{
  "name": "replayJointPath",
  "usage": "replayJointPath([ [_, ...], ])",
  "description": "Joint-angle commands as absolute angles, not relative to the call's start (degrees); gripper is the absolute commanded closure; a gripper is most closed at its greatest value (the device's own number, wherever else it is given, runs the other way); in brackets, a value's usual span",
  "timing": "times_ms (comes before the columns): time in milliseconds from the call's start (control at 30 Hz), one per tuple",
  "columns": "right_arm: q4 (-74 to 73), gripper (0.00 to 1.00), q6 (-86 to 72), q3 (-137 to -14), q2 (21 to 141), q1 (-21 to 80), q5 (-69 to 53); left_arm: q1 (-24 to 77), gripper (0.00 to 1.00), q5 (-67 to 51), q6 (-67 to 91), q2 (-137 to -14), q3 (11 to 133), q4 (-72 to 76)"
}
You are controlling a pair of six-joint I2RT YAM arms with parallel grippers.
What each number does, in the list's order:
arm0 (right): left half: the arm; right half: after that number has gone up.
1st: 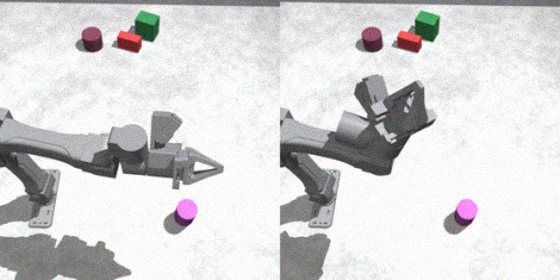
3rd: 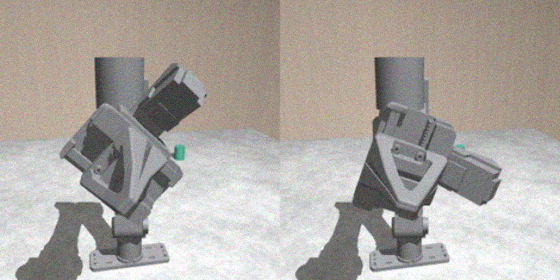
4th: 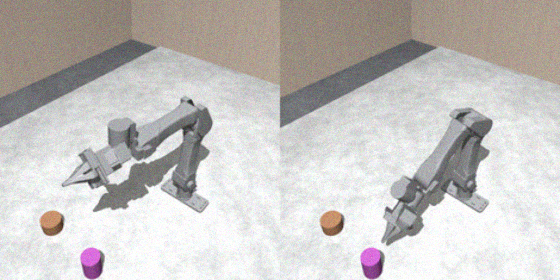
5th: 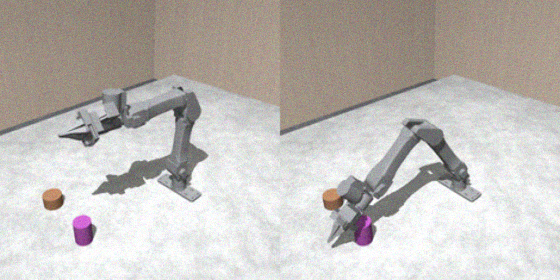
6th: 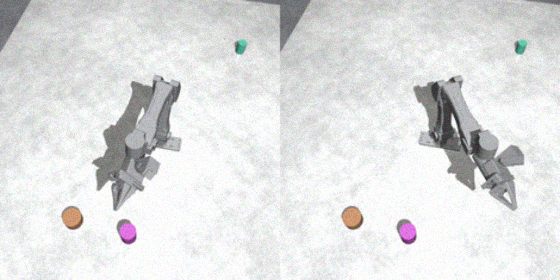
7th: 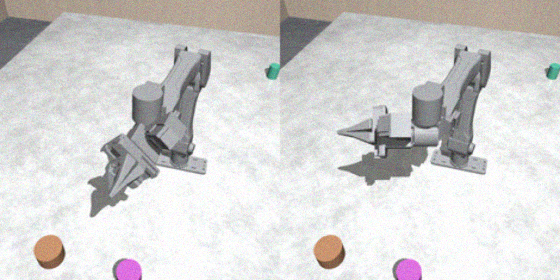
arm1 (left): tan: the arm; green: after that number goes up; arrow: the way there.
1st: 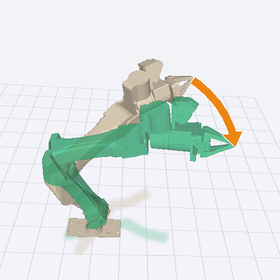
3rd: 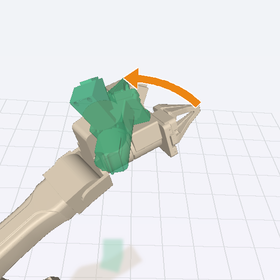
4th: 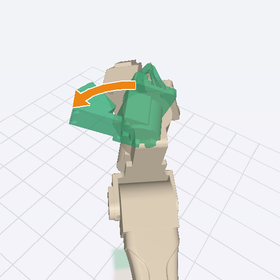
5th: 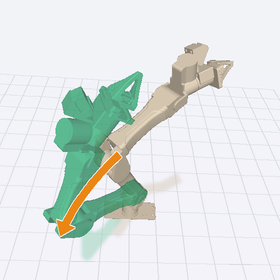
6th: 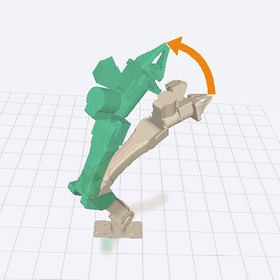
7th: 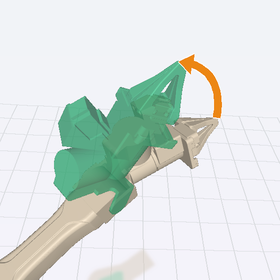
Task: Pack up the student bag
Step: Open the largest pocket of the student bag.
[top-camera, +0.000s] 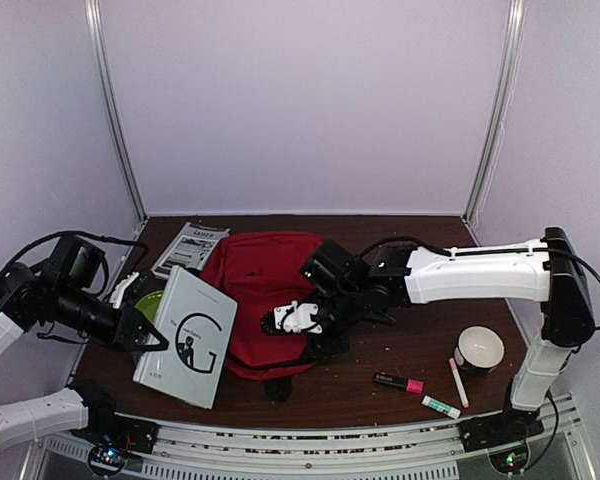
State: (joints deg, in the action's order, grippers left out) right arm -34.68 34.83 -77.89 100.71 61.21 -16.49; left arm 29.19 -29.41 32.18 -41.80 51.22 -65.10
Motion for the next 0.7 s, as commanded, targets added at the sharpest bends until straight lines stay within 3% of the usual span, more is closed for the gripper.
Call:
replayJointPath([
  [0, -31.9, 0.37, 35.2, -81.6, 104.8, 63.4, -11.8, 28.6, 1.00, -30.3, 33.3, -37.7, 51.6, -63.9],
  [433, -34.4, 0.38, 35.5, -84.6, 111.1, 64.8, -8.4, 28.6, 1.00, -30.5, 32.6, -38.0, 51.5, -63.3],
  [533, -33.9, 0.47, 33.7, -85.9, 112.0, 64.7, -5.7, 28.6, 1.00, -30.7, 32.8, -37.8, 51.4, -63.2],
  [667, -34.8, 0.71, 30.8, -89.5, 113.1, 63.2, -5.7, 28.6, 1.00, -31.3, 33.0, -37.1, 50.9, -63.3],
])
